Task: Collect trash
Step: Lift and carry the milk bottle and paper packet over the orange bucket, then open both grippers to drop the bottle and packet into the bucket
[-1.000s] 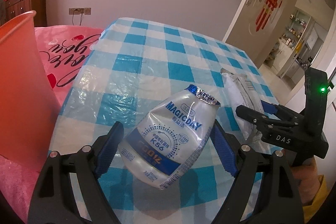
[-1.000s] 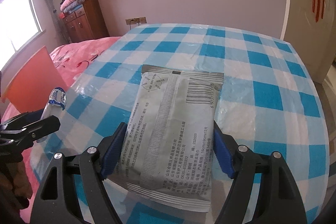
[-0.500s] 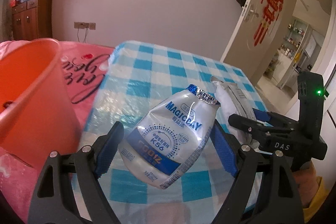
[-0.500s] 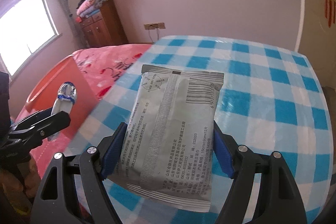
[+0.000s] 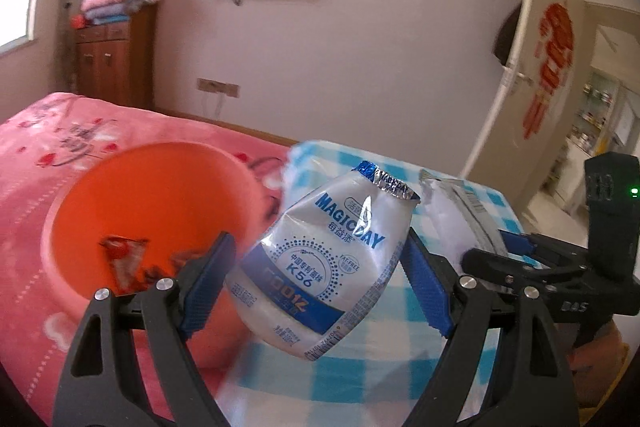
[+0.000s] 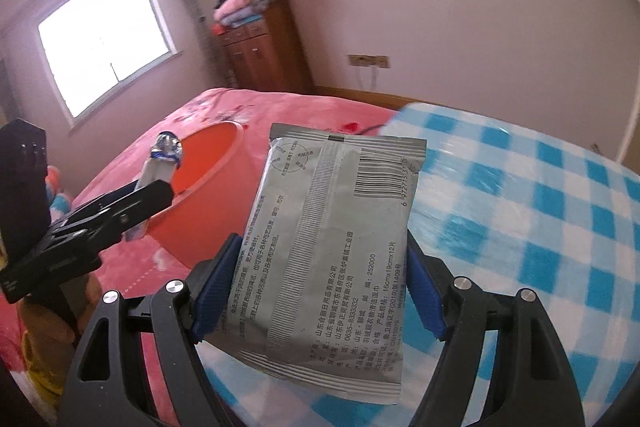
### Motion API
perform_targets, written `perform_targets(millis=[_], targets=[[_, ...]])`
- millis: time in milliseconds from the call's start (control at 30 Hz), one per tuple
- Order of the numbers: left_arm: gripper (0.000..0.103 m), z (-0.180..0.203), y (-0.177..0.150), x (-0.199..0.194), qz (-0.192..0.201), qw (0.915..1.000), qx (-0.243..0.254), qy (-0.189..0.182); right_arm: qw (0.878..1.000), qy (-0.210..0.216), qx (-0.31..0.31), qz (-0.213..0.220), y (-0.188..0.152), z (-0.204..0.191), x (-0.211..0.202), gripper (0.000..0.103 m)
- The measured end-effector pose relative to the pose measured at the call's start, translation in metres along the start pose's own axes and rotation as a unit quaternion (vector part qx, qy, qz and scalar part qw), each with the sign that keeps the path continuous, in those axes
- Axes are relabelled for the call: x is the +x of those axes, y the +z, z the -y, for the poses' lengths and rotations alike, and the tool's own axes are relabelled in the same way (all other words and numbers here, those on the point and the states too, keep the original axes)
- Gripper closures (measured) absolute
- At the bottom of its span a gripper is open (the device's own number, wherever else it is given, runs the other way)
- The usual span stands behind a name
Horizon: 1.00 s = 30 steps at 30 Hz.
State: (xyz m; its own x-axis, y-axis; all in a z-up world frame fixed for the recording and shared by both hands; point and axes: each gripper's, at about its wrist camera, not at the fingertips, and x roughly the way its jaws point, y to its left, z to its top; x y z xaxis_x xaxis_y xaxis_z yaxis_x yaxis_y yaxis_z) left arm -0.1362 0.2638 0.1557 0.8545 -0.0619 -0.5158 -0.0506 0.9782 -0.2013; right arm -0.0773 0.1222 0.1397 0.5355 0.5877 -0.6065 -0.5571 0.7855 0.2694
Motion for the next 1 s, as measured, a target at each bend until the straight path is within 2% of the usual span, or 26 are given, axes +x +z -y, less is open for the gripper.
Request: perform_targets(millis=[233, 400, 600, 800, 1000], targets=[[0.02, -0.046, 0.011, 0.001, 0.005, 0.9972, -0.024, 0.07, 0.998, 0.045, -0.036, -0.009, 0.037, -0.045, 0.033, 0.026], [0.02, -0.071, 0.01, 0.011, -0.003, 0.9938, -0.036, 0.105, 0.996, 0.066, -0.061, -0.015, 0.059, -0.074, 0.057, 0.026], [0.02, -0.091, 0.006, 0.014, -0.009, 0.9909, -0.047, 0.125, 0.992, 0.081, -0.089, -0.023, 0.082, -0.107, 0.089, 0.026], [0.02, -0.11, 0.005, 0.021, -0.016, 0.9885, -0.063, 0.137, 0.991, 0.081, -0.1, -0.043, 0.095, -0.118, 0.122, 0.026], [0.018, -0.117, 0.002, 0.026, -0.021, 0.9873, -0.065, 0.144, 0.99, 0.081, -0.098, -0.061, 0.09, -0.122, 0.144, 0.024]])
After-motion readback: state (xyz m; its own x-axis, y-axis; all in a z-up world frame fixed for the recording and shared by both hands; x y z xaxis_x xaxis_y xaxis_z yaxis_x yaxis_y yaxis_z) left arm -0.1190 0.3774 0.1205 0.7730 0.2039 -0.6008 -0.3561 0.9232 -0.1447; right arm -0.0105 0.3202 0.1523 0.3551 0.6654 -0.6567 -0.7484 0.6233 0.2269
